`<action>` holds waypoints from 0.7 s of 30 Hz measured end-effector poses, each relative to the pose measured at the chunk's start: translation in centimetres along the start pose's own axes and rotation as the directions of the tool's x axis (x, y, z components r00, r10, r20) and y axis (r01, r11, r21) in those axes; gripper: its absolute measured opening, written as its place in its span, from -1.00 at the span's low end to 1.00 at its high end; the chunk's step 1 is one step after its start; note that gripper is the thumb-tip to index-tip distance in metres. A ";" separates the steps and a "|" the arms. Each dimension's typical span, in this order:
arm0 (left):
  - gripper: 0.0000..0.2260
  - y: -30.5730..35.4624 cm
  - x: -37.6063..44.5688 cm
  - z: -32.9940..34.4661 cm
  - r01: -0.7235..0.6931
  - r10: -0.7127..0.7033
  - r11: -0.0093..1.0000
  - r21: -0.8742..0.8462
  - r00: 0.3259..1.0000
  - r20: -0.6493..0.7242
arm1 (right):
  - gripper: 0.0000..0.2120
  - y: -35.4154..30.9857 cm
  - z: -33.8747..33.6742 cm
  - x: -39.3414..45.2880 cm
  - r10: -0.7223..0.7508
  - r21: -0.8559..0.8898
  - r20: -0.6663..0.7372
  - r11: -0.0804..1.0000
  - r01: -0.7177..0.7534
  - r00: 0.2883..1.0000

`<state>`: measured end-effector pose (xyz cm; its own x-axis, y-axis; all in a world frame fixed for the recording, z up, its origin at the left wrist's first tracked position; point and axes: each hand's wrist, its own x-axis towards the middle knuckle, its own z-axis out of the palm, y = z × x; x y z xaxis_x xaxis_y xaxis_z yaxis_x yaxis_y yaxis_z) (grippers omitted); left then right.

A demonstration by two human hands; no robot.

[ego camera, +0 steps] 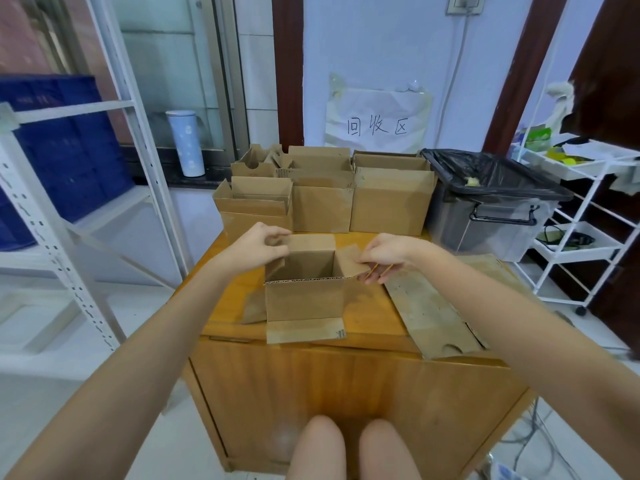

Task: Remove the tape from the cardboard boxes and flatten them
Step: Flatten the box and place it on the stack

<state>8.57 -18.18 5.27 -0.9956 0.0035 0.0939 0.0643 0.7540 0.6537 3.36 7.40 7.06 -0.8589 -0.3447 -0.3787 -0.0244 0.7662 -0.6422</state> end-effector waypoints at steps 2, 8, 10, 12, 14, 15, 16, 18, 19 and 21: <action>-0.63 -0.5 -0.5 -0.8 0.034 -0.042 0.979 -0.201 0.999 -0.031 | -0.72 0.6 0.2 0.0 0.015 0.053 0.009 0.998 -0.015 1.000; -0.75 -4.0 -3.1 -1.2 0.238 -0.286 0.866 -0.439 0.957 -0.045 | -0.73 2.0 1.5 0.5 0.036 0.130 0.010 0.991 -0.037 0.999; -0.74 -5.3 -4.3 -0.4 0.284 -0.322 0.856 -0.432 0.947 -0.015 | -0.71 2.5 1.9 0.6 0.046 0.167 0.017 0.985 -0.048 0.999; -0.71 -6.1 -5.4 0.8 0.323 -0.353 0.837 -0.441 0.935 0.014 | -0.71 2.9 2.4 0.7 0.052 0.188 0.022 0.981 -0.056 0.998; -0.69 -6.3 -5.9 2.1 0.336 -0.381 0.823 -0.458 0.925 -0.006 | -0.68 3.2 3.3 0.9 0.059 0.188 0.001 0.980 -0.059 0.998; -0.68 -6.3 -5.9 2.6 0.330 -0.388 0.824 -0.460 0.921 -0.034 | -0.65 3.2 3.9 1.0 0.064 0.194 -0.017 0.979 -0.060 0.998; -0.68 -6.2 -5.9 3.1 0.319 -0.390 0.826 -0.464 0.918 -0.064 | -0.63 3.3 4.5 1.1 0.069 0.209 -0.036 0.976 -0.060 0.997; -0.67 -5.9 -5.9 3.7 0.296 -0.395 0.817 -0.496 0.913 -0.105 | -0.61 3.4 5.4 0.9 0.077 0.260 -0.060 0.964 -0.059 0.995; -0.67 -5.8 -6.0 3.9 0.290 -0.400 0.804 -0.519 0.910 -0.112 | -0.59 3.5 5.6 0.8 0.076 0.287 -0.065 0.956 -0.054 0.995; -0.62 -5.5 -6.2 3.9 0.290 -0.422 0.767 -0.573 0.900 -0.111 | -0.52 3.9 5.6 0.4 0.050 0.347 -0.078 0.938 -0.020 0.996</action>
<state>14.12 -19.78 -1.84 -0.9153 -0.3879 -0.1086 -0.1998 0.2031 0.9586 5.81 7.26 0.65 -0.8963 -0.2625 -0.3573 0.1719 0.5372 -0.8258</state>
